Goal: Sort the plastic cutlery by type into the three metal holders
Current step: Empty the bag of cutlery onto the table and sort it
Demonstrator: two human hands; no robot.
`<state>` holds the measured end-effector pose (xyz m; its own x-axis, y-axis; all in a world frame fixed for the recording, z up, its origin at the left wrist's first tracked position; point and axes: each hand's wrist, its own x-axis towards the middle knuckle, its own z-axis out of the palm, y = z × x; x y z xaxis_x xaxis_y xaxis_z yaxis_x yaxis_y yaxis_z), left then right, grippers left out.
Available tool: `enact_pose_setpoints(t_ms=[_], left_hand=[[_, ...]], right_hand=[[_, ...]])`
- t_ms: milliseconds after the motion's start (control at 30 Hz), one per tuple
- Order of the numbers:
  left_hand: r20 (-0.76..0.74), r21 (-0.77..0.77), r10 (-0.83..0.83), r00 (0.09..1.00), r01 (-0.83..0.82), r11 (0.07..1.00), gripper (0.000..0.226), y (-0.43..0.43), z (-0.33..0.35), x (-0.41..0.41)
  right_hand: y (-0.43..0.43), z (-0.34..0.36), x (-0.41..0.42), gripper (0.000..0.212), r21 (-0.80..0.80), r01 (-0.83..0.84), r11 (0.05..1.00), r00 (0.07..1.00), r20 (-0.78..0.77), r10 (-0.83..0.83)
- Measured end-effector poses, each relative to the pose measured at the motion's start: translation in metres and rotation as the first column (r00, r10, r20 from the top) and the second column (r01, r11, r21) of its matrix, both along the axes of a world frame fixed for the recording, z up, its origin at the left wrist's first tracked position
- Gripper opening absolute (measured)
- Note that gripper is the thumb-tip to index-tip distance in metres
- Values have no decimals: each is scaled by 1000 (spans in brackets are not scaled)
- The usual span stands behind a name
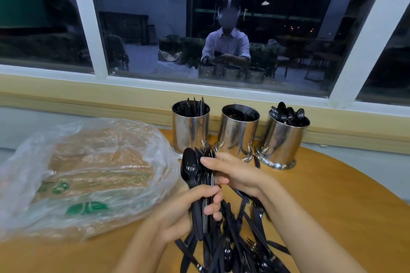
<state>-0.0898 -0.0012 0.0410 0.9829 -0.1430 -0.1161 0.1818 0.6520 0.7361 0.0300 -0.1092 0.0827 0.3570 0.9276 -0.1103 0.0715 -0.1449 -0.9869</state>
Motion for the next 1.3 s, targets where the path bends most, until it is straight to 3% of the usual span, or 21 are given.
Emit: enact_pose_setpoints(t_ms=[100,233,433,533,600,767,833,933,1000,1067,1300], left_hand=[[-17,70,59,998,-58,996,33,-6,1,2],[-42,261,258,965,-238,935,49,-13,-2,7],[32,446,345,938,-322,835,33,-25,0,5],[63,423,374,925,-364,830,34,-32,0,6],[86,387,402,912,-402,830,19,-36,1,5],[73,378,471,879,-461,803,13,-39,-3,10],[31,377,481,876,-456,806,21,-38,-6,13],[21,392,480,877,-449,803,21,-36,-6,18],[8,400,481,877,-444,802,19,-34,-6,22],[-15,419,467,884,-418,806,19,-31,-9,27],[-43,442,458,888,-394,806,45,-25,-16,46]], right_hand=[[-5,0,-5,33,39,145,989,987,67,-147],[-8,-2,-12,14,131,359,924,919,124,-374],[-18,-2,-15,23,152,318,936,931,139,-338],[-20,-6,-9,14,190,355,915,910,154,-385],[-21,-9,-5,9,206,360,910,909,140,-392],[-28,-16,-1,24,181,307,934,940,94,-328],[-30,-18,1,41,169,314,934,938,99,-333],[-34,-20,7,28,143,347,927,911,184,-370],[-34,-20,11,39,133,364,922,896,222,-386],[-35,-21,14,35,130,351,927,901,221,-372],[-29,-27,23,28,166,399,902,867,253,-430]])
